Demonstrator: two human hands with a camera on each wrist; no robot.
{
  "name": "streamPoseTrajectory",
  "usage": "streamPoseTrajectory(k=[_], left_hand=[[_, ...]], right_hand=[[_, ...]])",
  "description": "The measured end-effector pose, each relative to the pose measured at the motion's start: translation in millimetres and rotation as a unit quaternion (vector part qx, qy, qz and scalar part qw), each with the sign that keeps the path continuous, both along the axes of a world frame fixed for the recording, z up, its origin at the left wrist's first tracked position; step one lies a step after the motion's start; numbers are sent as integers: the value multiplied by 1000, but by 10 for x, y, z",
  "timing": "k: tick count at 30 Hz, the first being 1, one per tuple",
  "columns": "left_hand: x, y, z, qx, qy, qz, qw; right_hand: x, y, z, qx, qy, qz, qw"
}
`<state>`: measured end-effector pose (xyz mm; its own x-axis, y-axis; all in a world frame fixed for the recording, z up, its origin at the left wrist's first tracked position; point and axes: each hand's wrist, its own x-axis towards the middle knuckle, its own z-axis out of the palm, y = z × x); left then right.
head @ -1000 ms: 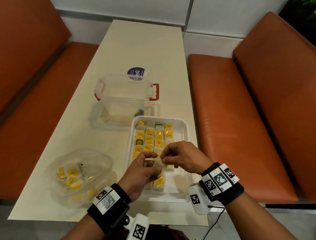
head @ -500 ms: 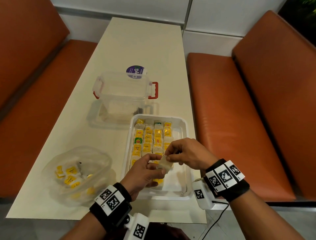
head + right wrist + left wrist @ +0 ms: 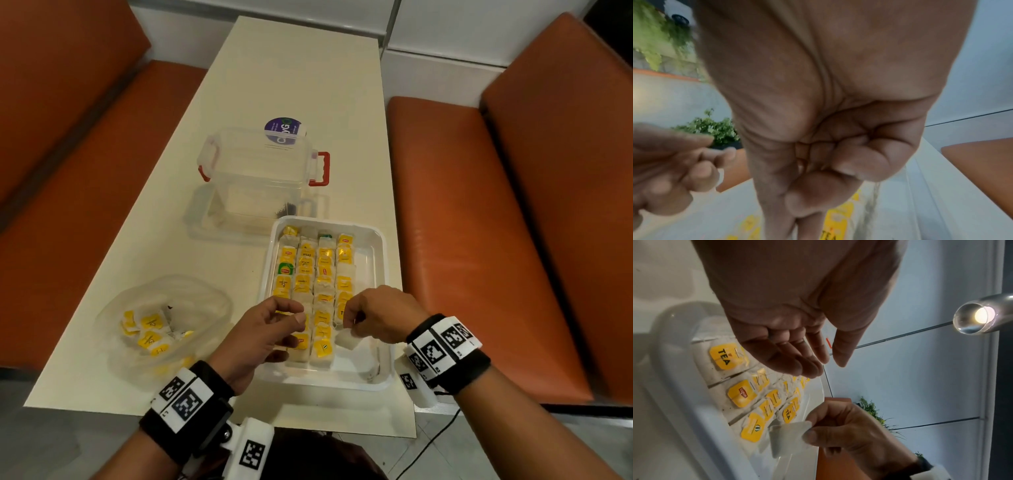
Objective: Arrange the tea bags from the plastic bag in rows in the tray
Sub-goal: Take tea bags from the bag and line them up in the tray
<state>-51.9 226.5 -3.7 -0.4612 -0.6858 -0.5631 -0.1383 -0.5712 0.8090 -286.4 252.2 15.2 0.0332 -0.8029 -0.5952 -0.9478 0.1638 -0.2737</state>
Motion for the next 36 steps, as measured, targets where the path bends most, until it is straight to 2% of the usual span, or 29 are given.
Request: streamPoseTrajectory(k=[3,8,25,36], left_hand=[[61,16,44,-5,0,2,1000],[179,34,123,-24,0,9,1000],[378,-30,198,-30,-4,38,999],[524,-131,309,-55,-26,50,997]], right_hand=[[48,-85,-147,-11,55,17,998],[62,-201,-288,-36,95,-1,995],[49,-280,-370,-27,87,-34,995],[11,-251,-353,-70,108,-45,991]])
